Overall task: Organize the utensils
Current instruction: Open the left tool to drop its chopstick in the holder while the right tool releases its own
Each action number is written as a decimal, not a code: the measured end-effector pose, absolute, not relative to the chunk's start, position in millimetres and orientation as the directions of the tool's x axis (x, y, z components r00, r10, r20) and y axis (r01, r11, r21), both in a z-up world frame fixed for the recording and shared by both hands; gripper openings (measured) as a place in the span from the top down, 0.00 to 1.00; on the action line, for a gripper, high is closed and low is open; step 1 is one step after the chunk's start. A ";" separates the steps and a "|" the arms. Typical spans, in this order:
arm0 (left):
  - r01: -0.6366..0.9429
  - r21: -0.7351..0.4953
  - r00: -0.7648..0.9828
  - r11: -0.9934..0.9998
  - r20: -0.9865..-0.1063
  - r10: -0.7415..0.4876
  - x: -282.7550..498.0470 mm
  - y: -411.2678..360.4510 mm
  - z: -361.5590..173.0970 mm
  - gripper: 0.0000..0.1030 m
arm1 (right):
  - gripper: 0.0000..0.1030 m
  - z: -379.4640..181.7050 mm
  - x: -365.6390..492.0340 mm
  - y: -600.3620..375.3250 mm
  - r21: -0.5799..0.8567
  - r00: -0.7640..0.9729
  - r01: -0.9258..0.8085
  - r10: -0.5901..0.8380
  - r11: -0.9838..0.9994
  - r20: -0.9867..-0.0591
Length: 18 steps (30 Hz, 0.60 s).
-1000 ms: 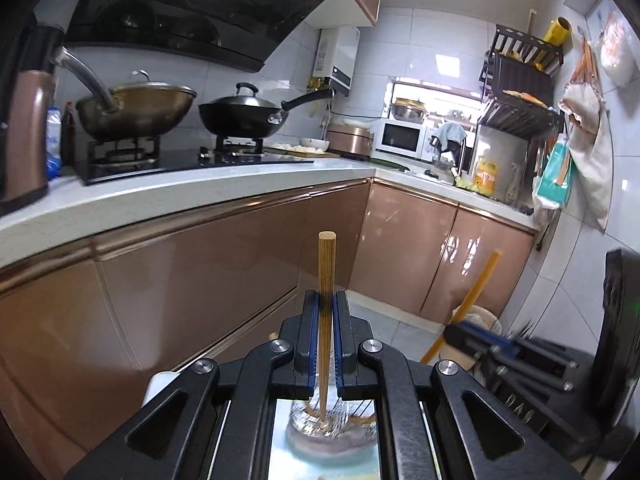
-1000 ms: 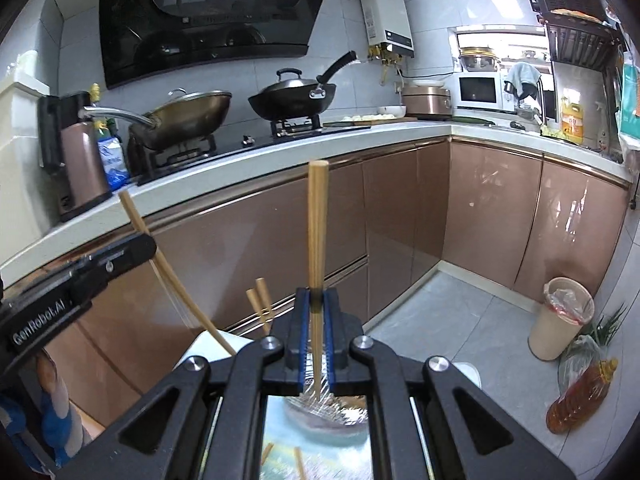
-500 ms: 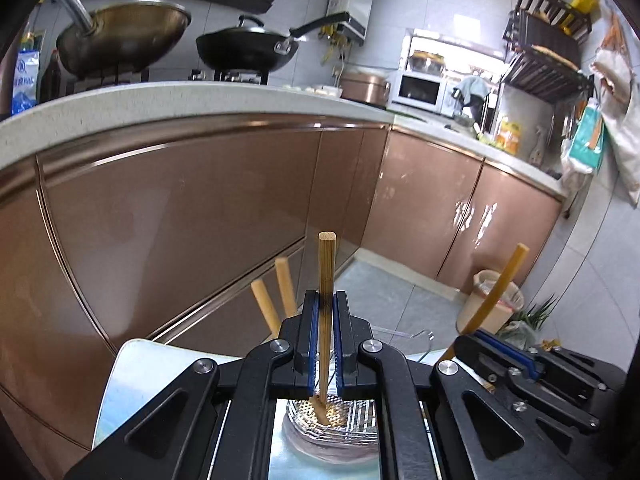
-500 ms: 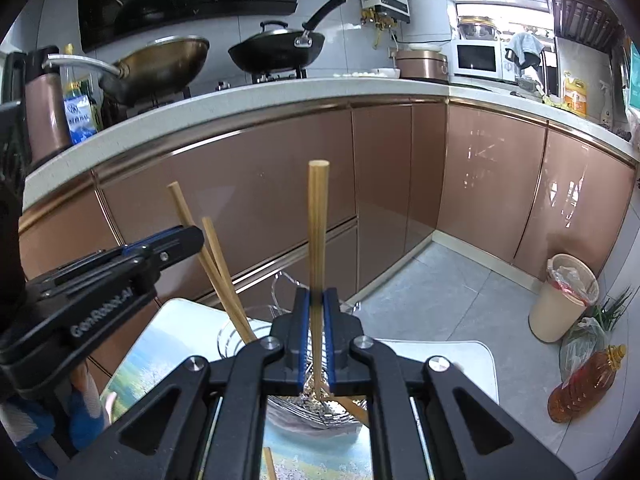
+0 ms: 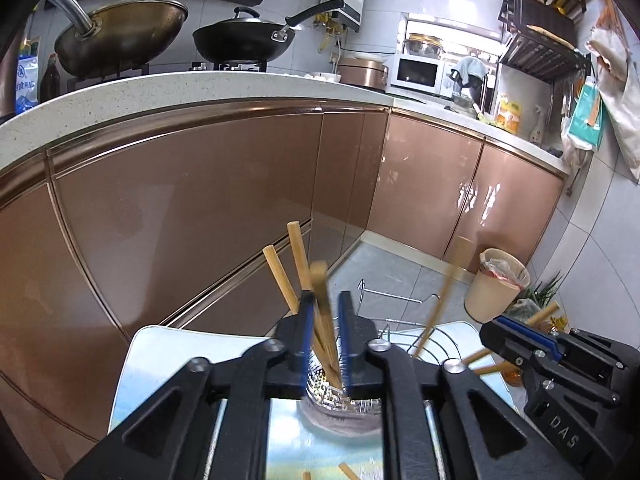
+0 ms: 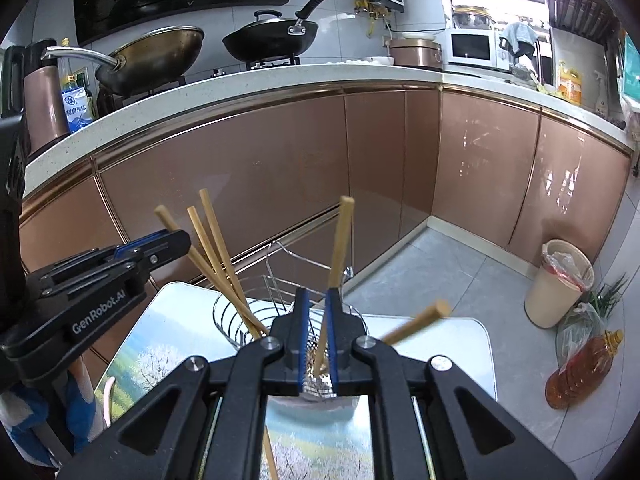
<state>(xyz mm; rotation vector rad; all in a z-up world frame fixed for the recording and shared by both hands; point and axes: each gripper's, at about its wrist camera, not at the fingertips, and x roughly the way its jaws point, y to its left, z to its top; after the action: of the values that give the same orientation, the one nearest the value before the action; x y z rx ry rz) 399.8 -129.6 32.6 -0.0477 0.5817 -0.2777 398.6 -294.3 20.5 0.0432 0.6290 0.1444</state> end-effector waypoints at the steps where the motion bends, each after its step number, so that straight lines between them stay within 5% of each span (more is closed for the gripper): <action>1: 0.245 -0.124 0.801 0.962 -0.533 -0.273 395.8 -127.6 35.4 0.70 | 0.84 22.8 394.0 -295.7 0.088 0.800 -0.119 0.148 0.989 -0.581; 4: 0.238 -0.122 0.818 0.964 -0.510 -0.266 379.1 -119.4 44.6 0.56 | 0.69 30.4 378.9 -296.8 0.093 0.809 -0.117 0.149 0.989 -0.569; 11: 0.221 -0.104 0.848 0.970 -0.471 -0.244 327.1 -98.6 62.3 0.33 | 0.50 50.0 330.6 -290.1 0.091 0.835 -0.125 0.154 0.988 -0.528; 18: 0.177 -0.068 0.872 0.982 -0.451 -0.189 273.8 -79.3 70.2 0.30 | 0.45 55.7 272.2 -279.8 0.080 0.845 -0.154 0.173 0.985 -0.506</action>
<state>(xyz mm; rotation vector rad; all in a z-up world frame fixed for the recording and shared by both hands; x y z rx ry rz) 273.8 -79.3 70.2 -0.0252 0.4734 -0.1912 272.2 -279.8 55.7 0.0364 0.5374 0.1727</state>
